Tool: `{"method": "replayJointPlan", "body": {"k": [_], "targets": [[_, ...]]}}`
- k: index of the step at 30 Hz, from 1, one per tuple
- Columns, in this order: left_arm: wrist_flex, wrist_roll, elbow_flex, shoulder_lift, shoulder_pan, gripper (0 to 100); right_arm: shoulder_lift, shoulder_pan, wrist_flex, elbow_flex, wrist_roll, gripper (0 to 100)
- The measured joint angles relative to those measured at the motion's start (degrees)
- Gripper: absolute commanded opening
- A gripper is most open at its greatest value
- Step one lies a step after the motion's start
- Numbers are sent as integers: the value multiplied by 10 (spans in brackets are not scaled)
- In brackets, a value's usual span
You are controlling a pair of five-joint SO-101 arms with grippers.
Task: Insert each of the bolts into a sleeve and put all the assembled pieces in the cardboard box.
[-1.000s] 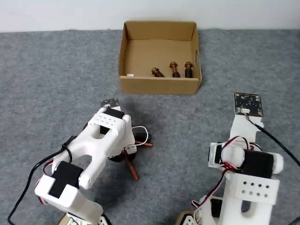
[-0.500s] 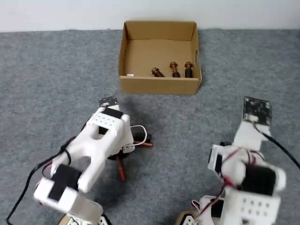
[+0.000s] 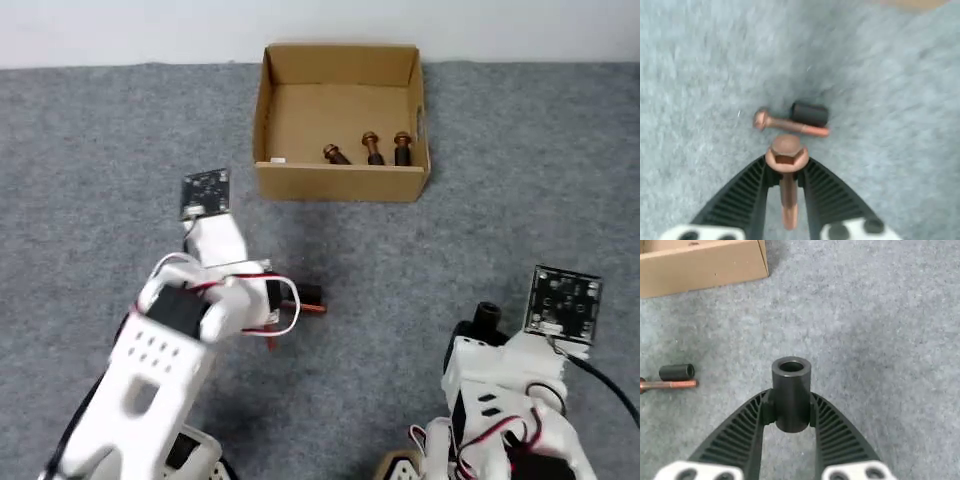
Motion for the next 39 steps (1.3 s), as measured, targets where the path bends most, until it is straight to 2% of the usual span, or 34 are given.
{"method": "replayJointPlan", "body": {"k": [5,7,18,24,30,39], "targets": [[-11,-13,0,-110,0,5,-18,-1,-58,57,0,8],[-23,-13,0,-142,0,5,-23,-24,-88,80,0,8],[-90,-13,0,-256,0,5,-63,-293,-283,227,2,8],[-146,-13,0,-318,0,5,-64,-413,-368,286,76,8],[-158,-13,0,-354,2,5,-64,-468,-442,299,141,8],[-158,-12,46,-359,62,5,-64,-496,-497,299,193,8]]}}
